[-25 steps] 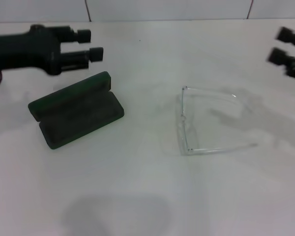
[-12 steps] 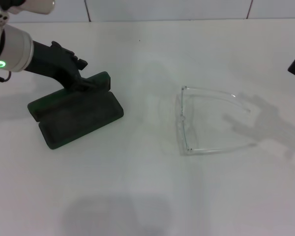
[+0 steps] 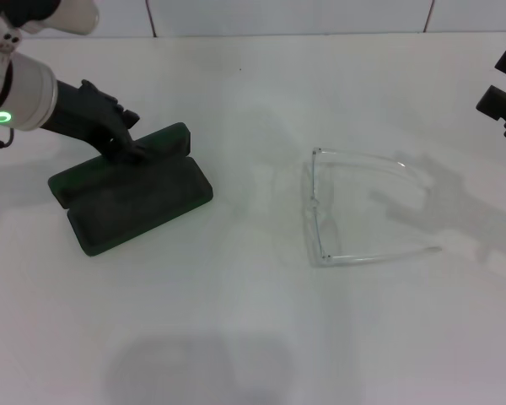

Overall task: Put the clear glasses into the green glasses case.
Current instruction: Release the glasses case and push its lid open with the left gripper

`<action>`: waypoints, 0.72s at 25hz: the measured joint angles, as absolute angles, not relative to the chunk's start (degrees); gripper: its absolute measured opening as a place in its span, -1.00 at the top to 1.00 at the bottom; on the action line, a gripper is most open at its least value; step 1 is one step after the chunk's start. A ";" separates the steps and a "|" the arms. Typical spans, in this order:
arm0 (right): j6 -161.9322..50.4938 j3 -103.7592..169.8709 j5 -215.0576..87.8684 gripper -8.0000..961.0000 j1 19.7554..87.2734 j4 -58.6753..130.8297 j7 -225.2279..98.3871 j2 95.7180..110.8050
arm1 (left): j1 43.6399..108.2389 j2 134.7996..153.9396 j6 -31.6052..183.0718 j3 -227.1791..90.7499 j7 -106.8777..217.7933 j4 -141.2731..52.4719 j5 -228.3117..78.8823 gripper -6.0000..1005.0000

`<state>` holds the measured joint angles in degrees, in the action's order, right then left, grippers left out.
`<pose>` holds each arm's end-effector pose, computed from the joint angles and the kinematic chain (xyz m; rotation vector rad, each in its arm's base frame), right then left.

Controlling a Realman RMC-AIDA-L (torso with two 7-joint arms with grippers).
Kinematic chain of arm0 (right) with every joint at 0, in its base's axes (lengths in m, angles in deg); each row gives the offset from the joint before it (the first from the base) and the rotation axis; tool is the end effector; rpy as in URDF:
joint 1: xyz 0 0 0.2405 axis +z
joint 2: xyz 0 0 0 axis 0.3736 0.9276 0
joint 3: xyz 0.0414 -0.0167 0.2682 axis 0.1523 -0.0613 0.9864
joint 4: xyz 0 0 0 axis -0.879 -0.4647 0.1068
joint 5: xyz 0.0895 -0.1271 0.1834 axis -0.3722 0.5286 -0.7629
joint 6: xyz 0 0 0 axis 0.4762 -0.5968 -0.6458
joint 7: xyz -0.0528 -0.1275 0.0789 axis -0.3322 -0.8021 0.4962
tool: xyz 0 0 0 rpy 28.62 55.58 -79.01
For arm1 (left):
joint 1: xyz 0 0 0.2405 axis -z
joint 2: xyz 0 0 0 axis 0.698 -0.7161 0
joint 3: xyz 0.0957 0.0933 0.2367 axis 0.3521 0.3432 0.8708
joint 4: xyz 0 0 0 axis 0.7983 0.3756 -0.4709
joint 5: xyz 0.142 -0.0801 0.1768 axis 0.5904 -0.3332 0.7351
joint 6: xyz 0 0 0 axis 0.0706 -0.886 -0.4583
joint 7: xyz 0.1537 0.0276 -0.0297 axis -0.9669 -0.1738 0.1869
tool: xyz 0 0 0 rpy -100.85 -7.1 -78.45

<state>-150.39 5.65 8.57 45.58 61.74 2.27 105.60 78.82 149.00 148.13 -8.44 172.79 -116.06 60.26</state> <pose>0.2943 0.3343 0.0515 -2.3174 0.4307 1.3190 -0.2133 0.4313 0.0199 -2.6077 -0.4894 0.3102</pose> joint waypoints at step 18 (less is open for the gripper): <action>-149.03 5.69 8.62 -0.73 45.98 60.79 0.53 105.76 | 80.36 149.09 147.07 -8.03 176.17 -112.62 65.28 -0.17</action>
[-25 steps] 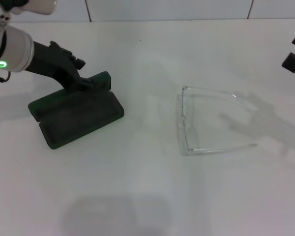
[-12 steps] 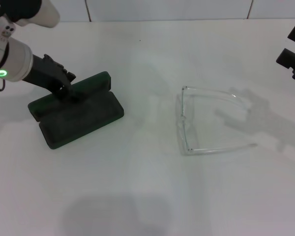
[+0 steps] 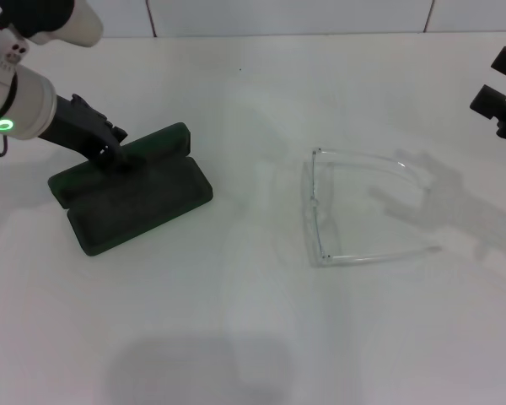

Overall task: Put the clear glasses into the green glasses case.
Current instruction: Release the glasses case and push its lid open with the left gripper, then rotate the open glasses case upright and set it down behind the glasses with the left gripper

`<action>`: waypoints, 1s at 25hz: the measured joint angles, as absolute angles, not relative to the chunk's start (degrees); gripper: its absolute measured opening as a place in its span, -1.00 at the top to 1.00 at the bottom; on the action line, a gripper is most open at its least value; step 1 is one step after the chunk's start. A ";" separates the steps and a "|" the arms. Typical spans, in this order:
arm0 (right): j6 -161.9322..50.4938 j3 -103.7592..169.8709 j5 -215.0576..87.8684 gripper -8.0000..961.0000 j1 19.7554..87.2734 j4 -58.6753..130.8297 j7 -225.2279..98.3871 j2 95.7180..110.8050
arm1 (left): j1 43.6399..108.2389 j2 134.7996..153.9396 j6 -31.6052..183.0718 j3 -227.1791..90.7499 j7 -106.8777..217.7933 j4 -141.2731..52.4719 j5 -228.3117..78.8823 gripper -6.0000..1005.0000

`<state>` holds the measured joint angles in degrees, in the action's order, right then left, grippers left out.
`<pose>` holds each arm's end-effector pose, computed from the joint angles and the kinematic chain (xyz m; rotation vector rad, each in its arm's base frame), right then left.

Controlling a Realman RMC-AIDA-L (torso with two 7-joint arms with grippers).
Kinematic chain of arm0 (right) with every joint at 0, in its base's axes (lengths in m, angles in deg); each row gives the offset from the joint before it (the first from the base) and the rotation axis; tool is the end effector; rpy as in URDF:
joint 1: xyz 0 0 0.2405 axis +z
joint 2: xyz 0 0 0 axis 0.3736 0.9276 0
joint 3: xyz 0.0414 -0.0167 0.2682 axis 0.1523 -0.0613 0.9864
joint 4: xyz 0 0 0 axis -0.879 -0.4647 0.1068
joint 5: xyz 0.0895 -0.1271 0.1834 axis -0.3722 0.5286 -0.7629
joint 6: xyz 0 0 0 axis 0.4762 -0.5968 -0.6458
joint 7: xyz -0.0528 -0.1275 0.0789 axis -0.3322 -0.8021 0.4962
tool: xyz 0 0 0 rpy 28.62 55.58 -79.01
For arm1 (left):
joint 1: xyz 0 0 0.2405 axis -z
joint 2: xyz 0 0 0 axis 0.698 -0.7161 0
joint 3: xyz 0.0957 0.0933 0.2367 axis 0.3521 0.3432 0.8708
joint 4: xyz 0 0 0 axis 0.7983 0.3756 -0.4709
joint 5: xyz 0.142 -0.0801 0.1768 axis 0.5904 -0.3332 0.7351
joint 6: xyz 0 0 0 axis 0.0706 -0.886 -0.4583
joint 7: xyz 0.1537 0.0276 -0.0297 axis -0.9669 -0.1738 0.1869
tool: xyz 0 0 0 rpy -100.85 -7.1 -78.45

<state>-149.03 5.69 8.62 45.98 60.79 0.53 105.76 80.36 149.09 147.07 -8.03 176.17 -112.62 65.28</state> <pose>0.2952 0.3378 0.0470 -2.3042 0.4234 1.2993 -0.2264 0.4352 0.0131 -2.5717 -0.5705 0.4098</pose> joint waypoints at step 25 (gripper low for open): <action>-149.00 7.34 8.06 -0.72 45.11 59.90 0.06 105.56 | 70.84 149.24 151.62 5.68 178.83 -135.26 57.01 0.59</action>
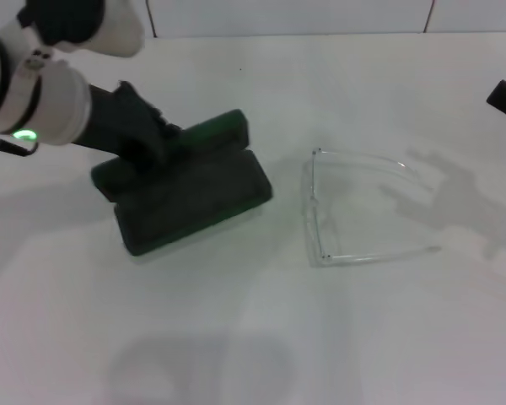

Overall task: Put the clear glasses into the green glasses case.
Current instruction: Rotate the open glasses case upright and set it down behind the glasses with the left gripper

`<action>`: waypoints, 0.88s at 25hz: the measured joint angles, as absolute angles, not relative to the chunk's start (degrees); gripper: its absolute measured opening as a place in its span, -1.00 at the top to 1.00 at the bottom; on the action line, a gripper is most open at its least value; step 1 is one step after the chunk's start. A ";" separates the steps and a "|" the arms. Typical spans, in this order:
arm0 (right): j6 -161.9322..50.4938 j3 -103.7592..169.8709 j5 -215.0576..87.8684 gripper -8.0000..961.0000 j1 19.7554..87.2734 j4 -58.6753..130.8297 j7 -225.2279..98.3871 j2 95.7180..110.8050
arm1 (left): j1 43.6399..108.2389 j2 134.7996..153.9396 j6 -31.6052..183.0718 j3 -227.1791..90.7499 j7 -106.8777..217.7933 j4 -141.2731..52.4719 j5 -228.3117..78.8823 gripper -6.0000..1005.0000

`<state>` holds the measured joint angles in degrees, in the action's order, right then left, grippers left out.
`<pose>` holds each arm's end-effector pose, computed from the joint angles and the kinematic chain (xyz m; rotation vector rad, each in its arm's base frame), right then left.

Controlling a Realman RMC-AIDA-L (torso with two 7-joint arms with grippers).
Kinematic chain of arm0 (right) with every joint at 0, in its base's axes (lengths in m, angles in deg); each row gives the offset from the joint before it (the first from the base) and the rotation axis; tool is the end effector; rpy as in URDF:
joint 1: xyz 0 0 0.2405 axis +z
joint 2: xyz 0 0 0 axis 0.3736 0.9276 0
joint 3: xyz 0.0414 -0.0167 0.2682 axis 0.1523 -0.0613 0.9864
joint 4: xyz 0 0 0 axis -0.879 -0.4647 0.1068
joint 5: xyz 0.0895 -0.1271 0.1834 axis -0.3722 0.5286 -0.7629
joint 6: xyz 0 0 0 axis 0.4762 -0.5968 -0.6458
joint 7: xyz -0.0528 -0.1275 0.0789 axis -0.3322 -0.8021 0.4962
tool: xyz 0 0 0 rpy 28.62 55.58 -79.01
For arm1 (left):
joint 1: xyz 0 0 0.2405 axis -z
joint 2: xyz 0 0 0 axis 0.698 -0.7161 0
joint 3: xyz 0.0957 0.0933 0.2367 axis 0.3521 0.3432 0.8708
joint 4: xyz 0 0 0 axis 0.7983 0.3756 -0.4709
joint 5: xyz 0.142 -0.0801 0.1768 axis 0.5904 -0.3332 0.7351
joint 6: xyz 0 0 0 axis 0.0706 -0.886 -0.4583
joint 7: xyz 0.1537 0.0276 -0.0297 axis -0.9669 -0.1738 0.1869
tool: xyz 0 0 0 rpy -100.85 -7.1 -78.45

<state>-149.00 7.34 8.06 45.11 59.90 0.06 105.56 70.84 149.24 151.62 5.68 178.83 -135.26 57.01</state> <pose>0.3037 0.3338 0.0519 -2.2525 0.4425 1.3041 -0.1589 0.3884 0.0118 -2.6545 -0.2706 0.3043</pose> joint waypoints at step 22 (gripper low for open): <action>-154.11 13.16 3.47 -0.70 37.35 59.31 -1.46 104.62 | 75.63 149.46 143.86 28.12 182.97 -132.11 60.79 0.57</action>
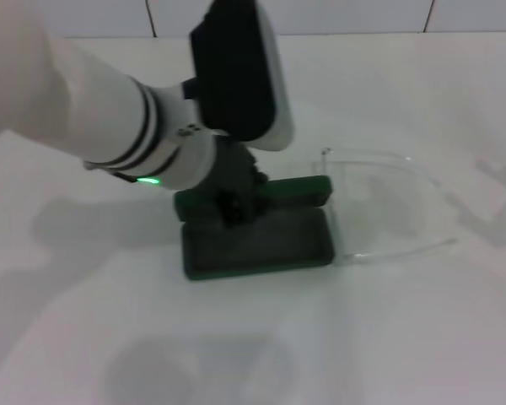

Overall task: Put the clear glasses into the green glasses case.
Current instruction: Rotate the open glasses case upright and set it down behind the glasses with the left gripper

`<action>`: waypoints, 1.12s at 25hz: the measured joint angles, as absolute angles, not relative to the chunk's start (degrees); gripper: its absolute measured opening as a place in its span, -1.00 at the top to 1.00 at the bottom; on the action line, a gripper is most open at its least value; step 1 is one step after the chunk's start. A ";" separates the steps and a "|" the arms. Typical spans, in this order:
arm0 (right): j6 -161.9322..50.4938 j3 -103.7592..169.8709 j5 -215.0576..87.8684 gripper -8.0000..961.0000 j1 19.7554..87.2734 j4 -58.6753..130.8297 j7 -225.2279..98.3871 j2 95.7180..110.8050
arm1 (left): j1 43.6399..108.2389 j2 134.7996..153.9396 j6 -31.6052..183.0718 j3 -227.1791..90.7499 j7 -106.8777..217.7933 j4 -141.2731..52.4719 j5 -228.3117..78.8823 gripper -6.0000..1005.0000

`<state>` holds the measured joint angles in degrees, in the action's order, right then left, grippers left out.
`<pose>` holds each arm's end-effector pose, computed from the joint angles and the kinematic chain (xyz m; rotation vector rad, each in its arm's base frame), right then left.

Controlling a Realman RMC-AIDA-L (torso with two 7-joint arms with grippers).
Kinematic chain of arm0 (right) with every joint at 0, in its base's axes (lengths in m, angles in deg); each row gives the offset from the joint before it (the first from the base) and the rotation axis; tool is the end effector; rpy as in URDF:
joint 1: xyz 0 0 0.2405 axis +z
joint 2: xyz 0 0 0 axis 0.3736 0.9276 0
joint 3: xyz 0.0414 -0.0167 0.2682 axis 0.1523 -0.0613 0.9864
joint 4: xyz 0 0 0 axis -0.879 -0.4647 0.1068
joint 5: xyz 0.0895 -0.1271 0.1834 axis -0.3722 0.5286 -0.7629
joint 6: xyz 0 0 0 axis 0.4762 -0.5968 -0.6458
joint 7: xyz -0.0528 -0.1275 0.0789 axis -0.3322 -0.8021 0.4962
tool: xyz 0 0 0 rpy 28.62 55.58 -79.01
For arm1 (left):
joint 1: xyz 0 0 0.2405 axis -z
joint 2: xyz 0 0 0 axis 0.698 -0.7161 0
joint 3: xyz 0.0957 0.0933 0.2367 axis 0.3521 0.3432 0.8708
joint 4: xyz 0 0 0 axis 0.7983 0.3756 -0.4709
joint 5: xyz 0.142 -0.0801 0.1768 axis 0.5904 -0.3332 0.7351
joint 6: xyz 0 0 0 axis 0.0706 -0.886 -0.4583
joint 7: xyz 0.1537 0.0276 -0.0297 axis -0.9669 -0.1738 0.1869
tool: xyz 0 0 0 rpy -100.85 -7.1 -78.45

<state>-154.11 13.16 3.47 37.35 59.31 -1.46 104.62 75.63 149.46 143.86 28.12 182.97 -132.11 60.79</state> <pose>0.3448 0.2849 0.0869 -2.0356 0.4475 1.3340 -0.1081 0.3654 -0.0801 -2.7722 0.1029 0.4593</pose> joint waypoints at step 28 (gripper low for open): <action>-156.03 14.72 3.50 -0.68 35.96 57.15 -2.86 104.54 | 79.82 149.51 133.77 33.04 180.64 -125.34 59.75 0.55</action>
